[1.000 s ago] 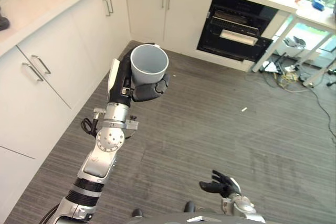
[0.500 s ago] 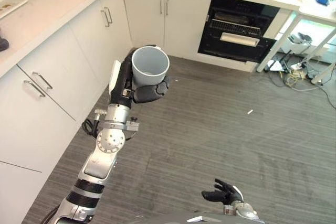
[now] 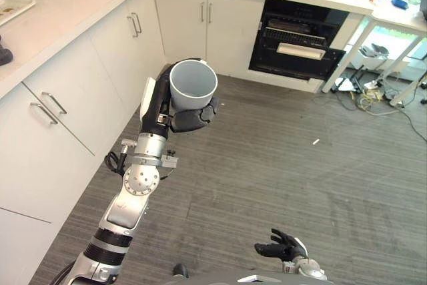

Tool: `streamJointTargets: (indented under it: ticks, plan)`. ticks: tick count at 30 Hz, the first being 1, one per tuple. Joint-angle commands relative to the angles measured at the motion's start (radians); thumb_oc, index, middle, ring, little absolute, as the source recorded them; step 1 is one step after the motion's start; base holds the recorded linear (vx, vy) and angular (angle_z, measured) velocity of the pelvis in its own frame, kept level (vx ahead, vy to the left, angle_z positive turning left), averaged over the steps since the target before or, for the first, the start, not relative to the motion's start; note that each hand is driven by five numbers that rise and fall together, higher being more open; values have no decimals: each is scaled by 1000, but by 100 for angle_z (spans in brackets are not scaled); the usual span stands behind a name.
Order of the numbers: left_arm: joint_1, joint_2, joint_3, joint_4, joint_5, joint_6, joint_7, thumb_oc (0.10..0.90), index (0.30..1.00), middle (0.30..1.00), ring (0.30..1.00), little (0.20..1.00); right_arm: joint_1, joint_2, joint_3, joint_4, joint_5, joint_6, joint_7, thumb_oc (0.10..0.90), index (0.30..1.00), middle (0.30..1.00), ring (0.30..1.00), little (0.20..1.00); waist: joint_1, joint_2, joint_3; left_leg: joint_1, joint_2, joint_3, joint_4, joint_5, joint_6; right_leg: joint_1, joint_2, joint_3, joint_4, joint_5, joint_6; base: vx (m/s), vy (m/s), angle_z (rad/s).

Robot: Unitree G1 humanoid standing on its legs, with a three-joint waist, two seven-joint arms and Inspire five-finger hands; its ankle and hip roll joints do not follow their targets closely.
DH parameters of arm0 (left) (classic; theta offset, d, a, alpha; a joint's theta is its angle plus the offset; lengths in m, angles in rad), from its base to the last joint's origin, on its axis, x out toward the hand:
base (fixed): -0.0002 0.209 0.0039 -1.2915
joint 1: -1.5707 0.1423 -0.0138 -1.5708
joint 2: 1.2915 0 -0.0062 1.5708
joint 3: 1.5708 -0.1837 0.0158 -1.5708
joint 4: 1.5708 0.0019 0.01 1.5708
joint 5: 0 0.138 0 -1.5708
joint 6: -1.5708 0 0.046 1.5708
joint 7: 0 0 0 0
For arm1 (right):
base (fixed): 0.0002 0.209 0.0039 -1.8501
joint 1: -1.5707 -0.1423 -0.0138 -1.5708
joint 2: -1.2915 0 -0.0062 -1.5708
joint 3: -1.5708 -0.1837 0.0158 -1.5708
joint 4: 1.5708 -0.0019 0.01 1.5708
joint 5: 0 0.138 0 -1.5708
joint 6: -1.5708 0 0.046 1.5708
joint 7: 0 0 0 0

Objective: Place the dishes in the dishwasher.

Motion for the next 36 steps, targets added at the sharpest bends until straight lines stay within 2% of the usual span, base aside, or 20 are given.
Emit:
streamJointTargets:
  ticks: [1,3,4,5,6,7,8,9,13,16,20,28,30,32,34,35,36]
  plan:
    - [64,-41,90,-40,-52,-129,-60,400,300,300,300,300,-9,-141,8,204,-150,-11,36,800,900,900,900,900,17,112,82,-51,390,179,322,246,-204,35,-18,71,-44,-23,-10,-25,-569,-1]
    - [55,-30,96,-41,-10,-134,-37,400,300,300,300,300,-11,-143,5,212,-139,-12,48,800,900,900,900,900,33,88,90,-99,194,65,381,81,-150,26,4,113,-44,-18,-34,-9,-384,1]
    - [37,-36,91,-36,-1,-137,-25,400,300,300,300,300,-12,-143,10,222,-144,-10,54,800,900,900,900,900,39,81,87,-129,112,38,392,42,-129,27,21,126,-44,-13,-44,3,-355,1]
    - [29,-42,88,-34,1,-135,-21,400,300,300,300,300,-14,-142,21,227,-151,-9,54,800,900,900,900,900,41,76,81,-139,74,25,379,24,-113,29,38,137,-44,-12,-50,51,-294,1]
    - [18,-55,86,-30,1,-130,-12,400,300,300,300,300,3,-131,37,244,-165,-5,51,800,900,900,900,900,31,85,59,-108,39,39,296,1,-82,22,73,145,-44,-3,-56,59,-164,1]
    - [19,-56,86,-30,1,-129,-12,400,300,300,300,300,4,-131,37,245,-165,-5,51,800,900,900,900,900,33,85,60,-99,36,42,284,5,-81,25,71,147,-44,-3,-55,66,-88,1]
    - [18,-55,88,-25,15,-122,-1,400,300,300,300,300,14,-123,28,249,-152,-7,44,800,900,900,900,900,22,90,50,-53,36,48,216,-15,-62,20,86,152,-37,0,-52,63,0,2]
    - [12,-47,100,-12,49,-117,29,400,300,300,300,300,16,-105,2,246,-107,-13,38,800,900,900,900,900,6,91,29,-13,17,11,133,-22,-37,13,104,168,-29,1,-50,64,-1,4]
    - [-1,-41,120,-4,57,-113,58,400,300,300,300,300,23,-81,-4,247,-83,-20,28,800,900,900,900,900,-10,81,-3,31,31,26,48,7,-39,18,115,140,-26,-3,-49,45,-22,4]
    - [-6,-42,127,6,69,-103,75,400,300,300,300,300,20,-70,25,243,-103,-21,29,800,900,900,900,900,-6,70,-19,50,43,22,8,18,-42,16,129,135,-32,-1,-55,2,-39,-4]
    - [1,-64,122,-2,44,-104,76,400,300,300,300,300,7,-74,12,238,-63,-27,25,800,900,900,900,900,1,62,-24,58,52,14,10,18,-46,19,140,134,-35,-8,-56,7,-36,-5]
    - [6,-51,121,-8,49,-101,84,400,300,300,300,300,-3,-74,19,227,-63,-33,22,800,900,900,900,900,6,63,-12,62,74,15,34,11,-63,18,152,112,-1,-35,-72,47,-53,2]
    - [10,-47,126,-8,47,-103,87,400,300,300,300,300,-5,-75,23,231,-77,-29,18,800,900,900,900,900,12,58,-1,40,80,9,96,-4,-72,18,154,109,5,-44,-79,60,-114,6]
    - [11,-47,122,-10,24,-109,90,400,300,300,300,300,-11,-84,14,232,-73,-34,8,800,900,900,900,900,24,43,29,-31,92,-3,283,5,-89,18,151,109,20,-57,-96,20,-165,13]
    - [18,-49,120,-24,16,-115,91,400,300,300,300,300,9,-92,6,225,-75,-37,7,800,900,900,900,900,32,29,56,-127,138,11,497,37,-120,32,150,96,20,-75,-115,48,-191,33]
    - [22,-48,118,-31,18,-117,89,400,300,300,300,300,16,-97,7,223,-77,-35,8,800,900,900,900,900,47,18,75,-178,141,1,588,63,-141,47,146,91,15,-84,-122,136,-169,44]
    - [23,-45,109,-35,20,-119,86,400,300,300,300,300,18,-99,12,225,-82,-29,8,800,900,900,900,900,53,16,88,-219,170,25,580,85,-146,64,146,78,5,-91,-121,336,-48,34]
